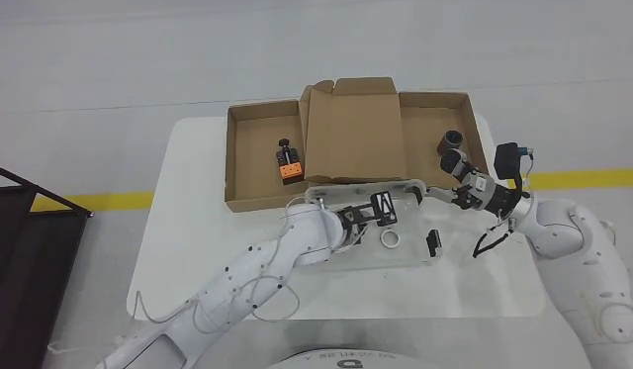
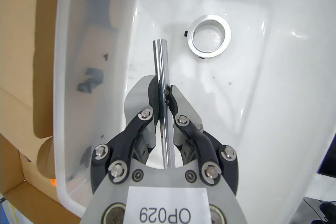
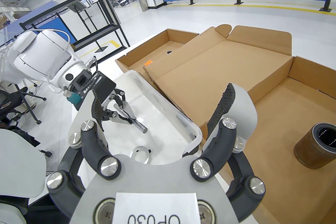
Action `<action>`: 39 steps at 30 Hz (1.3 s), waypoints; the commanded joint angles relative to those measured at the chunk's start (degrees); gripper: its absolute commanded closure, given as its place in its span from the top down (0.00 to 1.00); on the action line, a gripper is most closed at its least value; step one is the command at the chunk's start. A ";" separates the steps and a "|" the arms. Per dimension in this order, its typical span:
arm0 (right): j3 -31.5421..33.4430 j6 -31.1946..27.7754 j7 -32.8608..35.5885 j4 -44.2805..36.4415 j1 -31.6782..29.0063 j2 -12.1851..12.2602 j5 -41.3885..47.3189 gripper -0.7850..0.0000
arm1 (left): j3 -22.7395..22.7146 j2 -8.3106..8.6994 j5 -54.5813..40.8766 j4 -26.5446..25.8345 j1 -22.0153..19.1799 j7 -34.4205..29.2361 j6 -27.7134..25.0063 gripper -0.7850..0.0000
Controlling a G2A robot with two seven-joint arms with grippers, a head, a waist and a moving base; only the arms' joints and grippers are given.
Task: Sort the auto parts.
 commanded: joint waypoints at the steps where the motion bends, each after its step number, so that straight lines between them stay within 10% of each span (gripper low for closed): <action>1: 0.00 0.00 0.00 0.00 0.00 0.00 0.00 1.00 | -1.49 0.54 0.38 -3.45 1.15 -0.27 0.16 0.00; 13: 0.00 0.00 0.00 0.00 0.00 0.00 0.00 1.00 | -16.29 4.95 4.28 -21.36 10.81 0.05 -3.69 0.00; 28: 0.00 0.00 0.00 0.00 0.00 0.00 0.00 1.00 | -35.85 7.48 -2.87 -5.70 11.17 7.52 -2.46 0.00; 39: 0.00 0.00 0.00 0.00 0.00 0.00 0.00 1.00 | -37.84 7.25 -14.85 5.77 4.47 9.88 -0.38 0.00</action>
